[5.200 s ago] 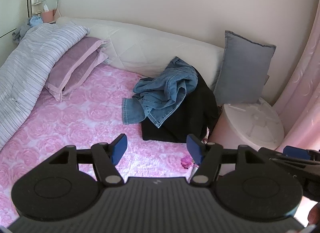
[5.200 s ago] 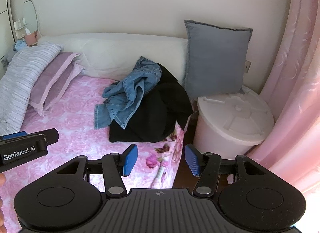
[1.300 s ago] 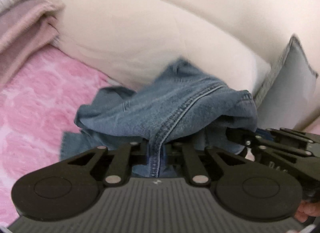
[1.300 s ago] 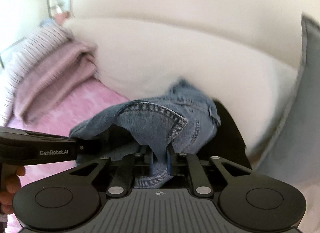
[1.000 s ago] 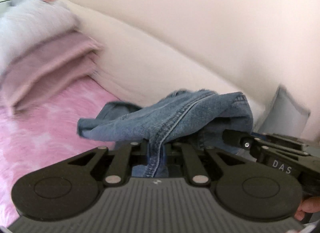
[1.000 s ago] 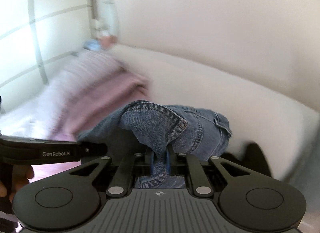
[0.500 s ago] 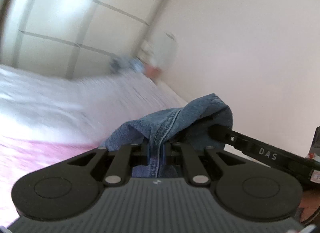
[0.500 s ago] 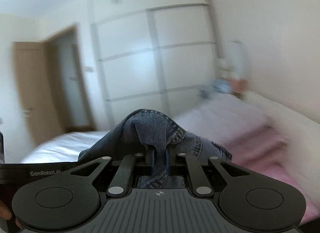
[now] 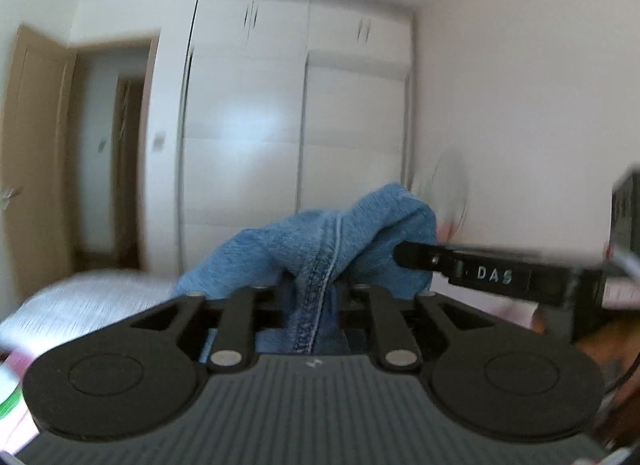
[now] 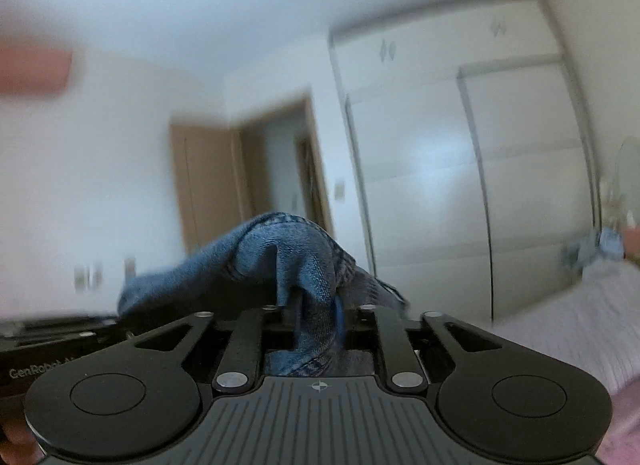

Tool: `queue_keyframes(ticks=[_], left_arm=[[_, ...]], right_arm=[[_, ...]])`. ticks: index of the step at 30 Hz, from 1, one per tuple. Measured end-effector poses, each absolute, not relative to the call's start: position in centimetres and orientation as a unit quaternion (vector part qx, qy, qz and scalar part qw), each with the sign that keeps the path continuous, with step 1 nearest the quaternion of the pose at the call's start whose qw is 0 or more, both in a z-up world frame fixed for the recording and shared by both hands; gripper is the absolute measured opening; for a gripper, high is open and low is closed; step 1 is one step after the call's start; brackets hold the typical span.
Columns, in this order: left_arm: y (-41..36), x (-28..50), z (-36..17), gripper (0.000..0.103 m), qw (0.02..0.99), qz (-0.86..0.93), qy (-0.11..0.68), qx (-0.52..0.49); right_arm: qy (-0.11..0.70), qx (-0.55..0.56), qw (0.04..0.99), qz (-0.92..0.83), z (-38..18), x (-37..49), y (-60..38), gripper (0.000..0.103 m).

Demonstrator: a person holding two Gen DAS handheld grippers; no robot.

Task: Fold clothes
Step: 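Lift the jeans with both grippers, carry to open bed, release, then lower both open grippers toward the jeans lying on the bed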

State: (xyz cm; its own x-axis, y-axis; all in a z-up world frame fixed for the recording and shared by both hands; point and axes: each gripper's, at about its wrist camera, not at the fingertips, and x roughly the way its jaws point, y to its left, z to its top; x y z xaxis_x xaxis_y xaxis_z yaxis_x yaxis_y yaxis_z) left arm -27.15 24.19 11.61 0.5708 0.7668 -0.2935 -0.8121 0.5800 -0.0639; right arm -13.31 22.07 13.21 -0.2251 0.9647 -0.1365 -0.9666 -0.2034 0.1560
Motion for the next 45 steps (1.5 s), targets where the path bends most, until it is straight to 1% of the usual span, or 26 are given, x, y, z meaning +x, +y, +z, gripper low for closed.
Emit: queue_keyframes(ticks=[1, 2, 3, 5, 7, 9, 12, 13, 16, 21, 28, 36, 45], left_arm=[[24.0, -27.0, 9.9, 0.034, 0.871, 0.453, 0.152, -0.116], [23.7, -26.8, 7.9, 0.034, 0.859, 0.457, 0.184, -0.136], [23.3, -26.8, 5.6, 0.034, 0.844, 0.464, 0.217, -0.157], [22.5, -27.1, 0.8, 0.034, 0.807, 0.478, 0.284, -0.2], [21.2, -27.9, -3.7, 0.033, 0.762, 0.498, 0.333, -0.245], [19.3, -29.2, -7.0, 0.033, 0.725, 0.512, 0.36, -0.286], [16.1, -30.9, -10.2, 0.033, 0.689, 0.527, 0.383, -0.317], [14.3, -31.3, -10.4, 0.033, 0.683, 0.534, 0.387, -0.313], [10.5, -31.1, -10.3, 0.033, 0.669, 0.555, 0.388, -0.306], [7.3, -31.6, -12.3, 0.034, 0.648, 0.572, 0.387, -0.322], [4.3, -34.3, -12.9, 0.034, 0.619, 0.597, 0.383, -0.338], [5.6, -37.9, -12.3, 0.034, 0.621, 0.604, 0.378, -0.325], [10.3, -41.8, -11.4, 0.036, 0.658, 0.577, 0.388, -0.289]], right_arm=[[0.12, -0.046, 0.619, 0.775, 12.5, -13.9, 22.5, 0.034], [0.133, -0.088, 0.624, 0.765, 11.1, -14.0, 22.6, 0.046], [0.145, -0.131, 0.628, 0.753, 9.5, -14.0, 22.7, 0.052], [0.174, -0.192, 0.618, 0.742, 6.3, -13.8, 22.2, 0.053], [0.211, -0.242, 0.597, 0.735, 3.0, -13.3, 21.2, 0.053], [0.237, -0.293, 0.576, 0.726, 0.2, -13.0, 20.3, 0.053], [0.241, -0.36, 0.548, 0.715, -4.1, -12.0, 17.8, 0.053], [0.242, -0.382, 0.539, 0.711, -5.5, -11.6, 17.0, 0.053], [0.268, -0.392, 0.518, 0.712, -8.4, -10.4, 14.4, 0.053], [0.292, -0.402, 0.479, 0.724, -11.8, -9.9, 10.4, 0.053], [0.309, -0.431, 0.435, 0.728, -14.5, -12.9, 7.9, 0.053], [0.309, -0.428, 0.451, 0.72, -13.9, -15.9, 8.6, 0.053], [0.337, -0.409, 0.5, 0.685, -13.0, -19.4, 10.9, 0.053]])
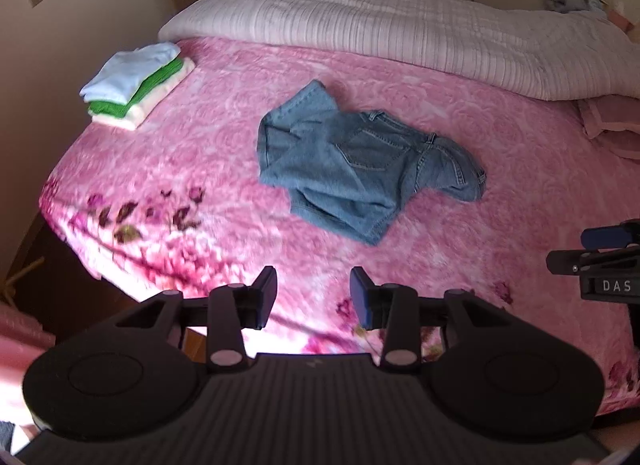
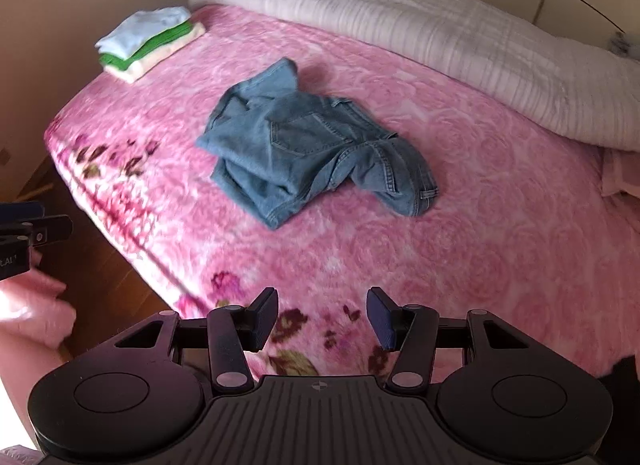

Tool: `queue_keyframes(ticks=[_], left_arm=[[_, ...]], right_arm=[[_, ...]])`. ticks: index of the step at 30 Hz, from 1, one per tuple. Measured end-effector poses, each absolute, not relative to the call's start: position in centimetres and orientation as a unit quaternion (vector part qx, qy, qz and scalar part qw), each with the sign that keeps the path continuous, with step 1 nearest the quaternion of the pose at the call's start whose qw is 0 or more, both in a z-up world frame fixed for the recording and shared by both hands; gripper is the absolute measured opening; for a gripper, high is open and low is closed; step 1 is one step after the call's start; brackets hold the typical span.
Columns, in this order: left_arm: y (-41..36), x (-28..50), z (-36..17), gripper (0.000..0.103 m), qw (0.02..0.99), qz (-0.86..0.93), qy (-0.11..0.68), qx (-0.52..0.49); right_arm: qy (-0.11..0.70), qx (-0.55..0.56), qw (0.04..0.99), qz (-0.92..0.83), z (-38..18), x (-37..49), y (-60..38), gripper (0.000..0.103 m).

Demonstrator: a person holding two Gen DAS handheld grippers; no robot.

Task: Fold clothes
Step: 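Lower both open grippers toward the jeans lying on the bed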

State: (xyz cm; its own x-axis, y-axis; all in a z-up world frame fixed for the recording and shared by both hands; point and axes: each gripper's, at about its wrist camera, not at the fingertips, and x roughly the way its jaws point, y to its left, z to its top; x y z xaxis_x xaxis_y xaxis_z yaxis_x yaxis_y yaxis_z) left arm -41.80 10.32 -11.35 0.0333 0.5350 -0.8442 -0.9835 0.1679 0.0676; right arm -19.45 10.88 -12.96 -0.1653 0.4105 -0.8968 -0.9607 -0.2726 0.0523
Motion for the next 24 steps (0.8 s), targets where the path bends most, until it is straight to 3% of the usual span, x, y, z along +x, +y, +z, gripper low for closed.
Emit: queue_keyframes(ticks=[12, 24], left_arm=[[13.3, -45.2, -13.7, 0.036, 0.663, 0.549, 0.415, -0.295], [12.0, -43.0, -13.2, 0.036, 0.646, 0.571, 0.409, -0.3]], right_arm=[[0.368, -0.406, 0.542, 0.637, -13.8, -21.2, 11.8, 0.053], [0.353, -0.407, 0.531, 0.654, -13.6, -19.4, 12.2, 0.053]])
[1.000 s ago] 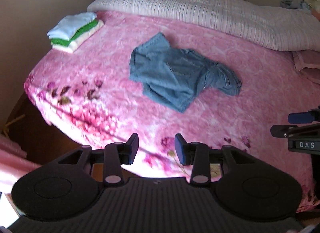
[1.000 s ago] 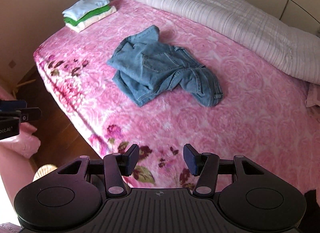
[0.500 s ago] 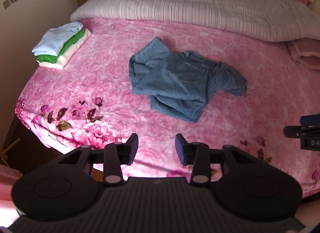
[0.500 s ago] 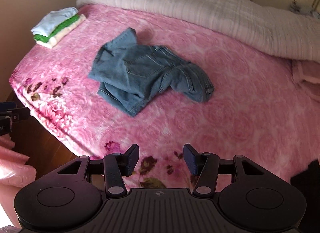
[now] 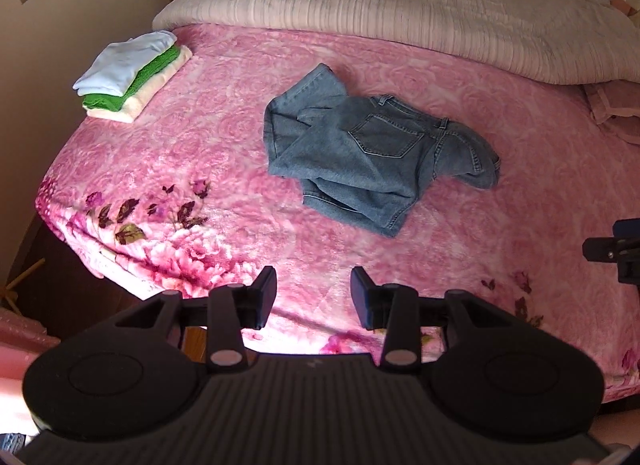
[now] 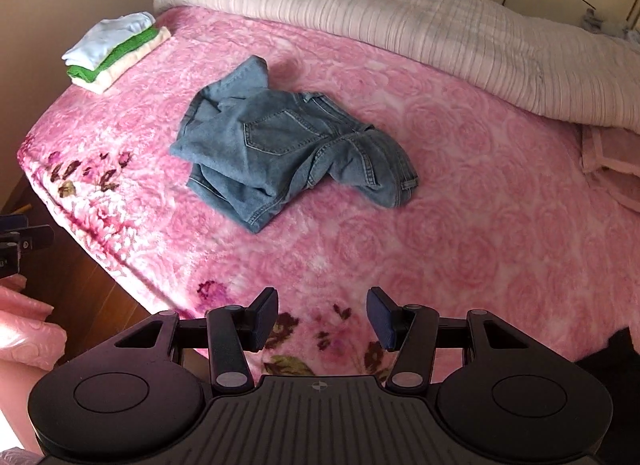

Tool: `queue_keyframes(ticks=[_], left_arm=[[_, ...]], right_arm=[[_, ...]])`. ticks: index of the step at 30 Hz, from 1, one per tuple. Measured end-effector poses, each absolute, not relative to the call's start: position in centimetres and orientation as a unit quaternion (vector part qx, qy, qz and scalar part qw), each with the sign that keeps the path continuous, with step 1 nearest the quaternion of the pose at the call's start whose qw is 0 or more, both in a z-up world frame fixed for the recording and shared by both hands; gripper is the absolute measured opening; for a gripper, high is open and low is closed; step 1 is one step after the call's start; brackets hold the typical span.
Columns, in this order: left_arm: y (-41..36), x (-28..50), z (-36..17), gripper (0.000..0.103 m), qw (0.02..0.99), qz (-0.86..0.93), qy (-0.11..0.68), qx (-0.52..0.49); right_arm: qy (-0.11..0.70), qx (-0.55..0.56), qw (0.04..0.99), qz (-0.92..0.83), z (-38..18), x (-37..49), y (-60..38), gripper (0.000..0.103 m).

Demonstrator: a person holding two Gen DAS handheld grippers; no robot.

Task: Fold clothes
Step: 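Lower both open grippers toward the jeans lying on the bed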

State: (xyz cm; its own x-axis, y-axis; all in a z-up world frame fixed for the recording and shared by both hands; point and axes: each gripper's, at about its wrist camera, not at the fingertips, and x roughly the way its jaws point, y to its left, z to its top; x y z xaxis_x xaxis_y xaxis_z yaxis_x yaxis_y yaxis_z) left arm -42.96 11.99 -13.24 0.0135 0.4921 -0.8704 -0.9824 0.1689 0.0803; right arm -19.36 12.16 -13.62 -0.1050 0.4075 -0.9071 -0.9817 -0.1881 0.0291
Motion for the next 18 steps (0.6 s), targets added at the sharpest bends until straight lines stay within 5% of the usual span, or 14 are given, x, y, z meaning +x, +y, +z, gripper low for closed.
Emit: queue_keyframes(ticks=[18], left_arm=[[10.2, -44.8, -13.5, 0.036, 0.596, 0.623, 0.376, -0.34]], right_arm=[[0.365, -0.393, 0.511, 0.671, -15.0, -16.0, 13.0, 0.053]])
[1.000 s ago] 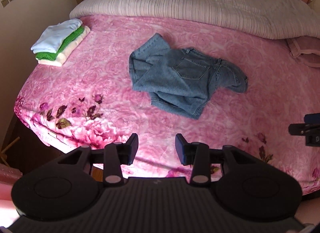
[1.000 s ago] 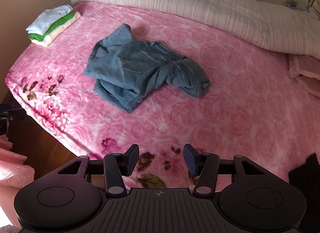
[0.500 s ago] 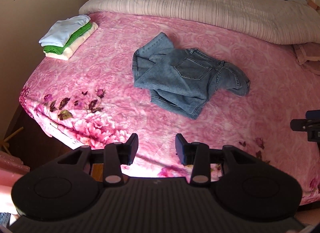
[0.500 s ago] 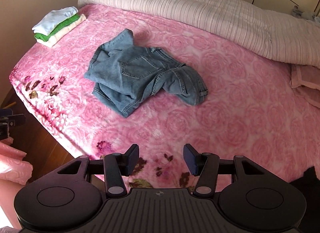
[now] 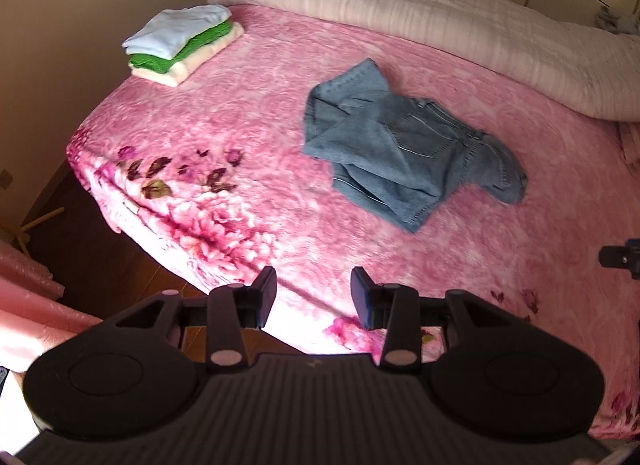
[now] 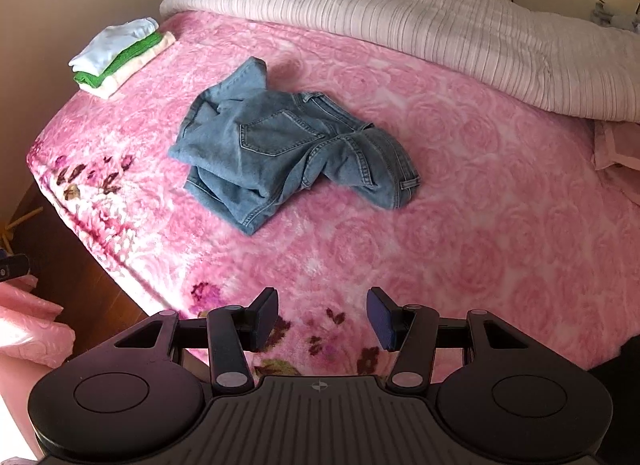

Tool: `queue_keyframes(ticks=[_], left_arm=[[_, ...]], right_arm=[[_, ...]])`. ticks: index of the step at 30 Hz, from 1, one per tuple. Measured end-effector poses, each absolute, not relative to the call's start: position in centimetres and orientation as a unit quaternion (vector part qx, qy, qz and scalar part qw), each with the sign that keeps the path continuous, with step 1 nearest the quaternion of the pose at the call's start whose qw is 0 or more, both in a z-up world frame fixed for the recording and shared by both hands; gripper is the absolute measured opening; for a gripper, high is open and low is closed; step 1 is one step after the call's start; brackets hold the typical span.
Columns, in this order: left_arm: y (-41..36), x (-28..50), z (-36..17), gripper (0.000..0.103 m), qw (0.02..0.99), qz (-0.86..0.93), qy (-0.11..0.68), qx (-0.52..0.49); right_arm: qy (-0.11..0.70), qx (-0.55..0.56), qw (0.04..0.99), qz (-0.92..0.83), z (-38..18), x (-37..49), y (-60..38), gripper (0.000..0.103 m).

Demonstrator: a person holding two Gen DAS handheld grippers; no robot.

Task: Fold clothes
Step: 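Lower both open grippers toward the jeans lying on the bed, then grasp the jeans waistband with the right gripper while the left grasps a leg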

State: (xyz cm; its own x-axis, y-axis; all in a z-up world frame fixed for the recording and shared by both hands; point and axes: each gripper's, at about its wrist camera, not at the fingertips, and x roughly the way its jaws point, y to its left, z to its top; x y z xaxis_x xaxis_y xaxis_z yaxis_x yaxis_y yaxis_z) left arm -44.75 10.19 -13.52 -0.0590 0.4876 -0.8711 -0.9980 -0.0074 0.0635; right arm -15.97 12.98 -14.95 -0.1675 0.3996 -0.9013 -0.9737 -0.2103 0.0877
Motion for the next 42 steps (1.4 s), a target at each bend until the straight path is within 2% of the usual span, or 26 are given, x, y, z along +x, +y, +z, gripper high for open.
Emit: queue_keyframes(ticks=[11, 23, 31, 42], left_arm=[[18.6, -46.8, -15.2, 0.036, 0.61, 0.601, 0.39, -0.339], [37.5, -50.8, -19.7, 0.036, 0.656, 0.497, 0.459, -0.336], [49.5, -53.3, -25.8, 0.036, 0.657, 0.444, 0.514, -0.328], [58.4, -52.1, -32.5, 0.036, 0.653, 0.4, 0.535, -0.357]], right_arm=[[0.403, -0.384, 0.545, 0.627, -16.6, -15.1, 16.8, 0.053], [0.489, -0.368, 0.598, 0.517, -20.6, -19.8, 28.1, 0.053], [0.534, -0.381, 0.613, 0.44, -25.9, -24.9, 35.5, 0.053], [0.576, -0.396, 0.597, 0.394, -31.2, -28.5, 41.9, 0.053]])
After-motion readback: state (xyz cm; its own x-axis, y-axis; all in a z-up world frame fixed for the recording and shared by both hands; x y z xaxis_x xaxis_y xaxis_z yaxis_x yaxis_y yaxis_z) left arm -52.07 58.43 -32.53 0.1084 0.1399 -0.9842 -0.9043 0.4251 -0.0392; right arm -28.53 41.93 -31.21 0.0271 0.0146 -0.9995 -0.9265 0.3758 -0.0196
